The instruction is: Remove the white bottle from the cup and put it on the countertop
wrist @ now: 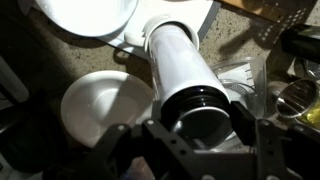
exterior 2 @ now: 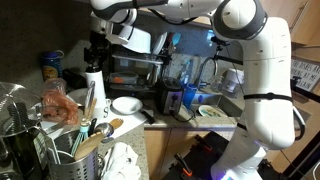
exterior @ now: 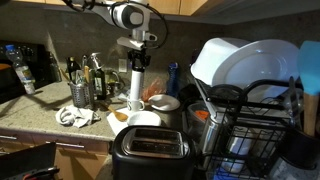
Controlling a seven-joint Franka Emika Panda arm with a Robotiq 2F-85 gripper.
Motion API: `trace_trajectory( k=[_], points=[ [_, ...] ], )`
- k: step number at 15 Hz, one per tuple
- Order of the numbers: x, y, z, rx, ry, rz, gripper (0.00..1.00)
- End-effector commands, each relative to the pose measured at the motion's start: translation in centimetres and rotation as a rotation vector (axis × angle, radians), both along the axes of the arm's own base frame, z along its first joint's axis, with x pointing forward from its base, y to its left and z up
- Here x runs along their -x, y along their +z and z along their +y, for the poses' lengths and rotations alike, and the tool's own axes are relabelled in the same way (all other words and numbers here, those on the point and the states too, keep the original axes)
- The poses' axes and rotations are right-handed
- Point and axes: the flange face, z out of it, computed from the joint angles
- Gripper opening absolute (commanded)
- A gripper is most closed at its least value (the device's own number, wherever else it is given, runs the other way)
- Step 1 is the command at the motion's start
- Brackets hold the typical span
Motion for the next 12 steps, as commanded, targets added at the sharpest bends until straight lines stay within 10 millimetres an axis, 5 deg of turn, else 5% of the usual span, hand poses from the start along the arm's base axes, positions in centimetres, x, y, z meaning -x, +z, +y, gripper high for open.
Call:
trace_trajectory(
  k=[1, 8, 12],
  points=[
    [0.1, 3.4, -0.5, -0.023, -0.014, -0.037, 0.44],
    [0.0, 8.2, -0.1, -0.074, -0.019, -0.124, 0.44],
    [0.4, 9.0, 0.9, -0.138, -0.015, -0.14, 0.44]
  ],
)
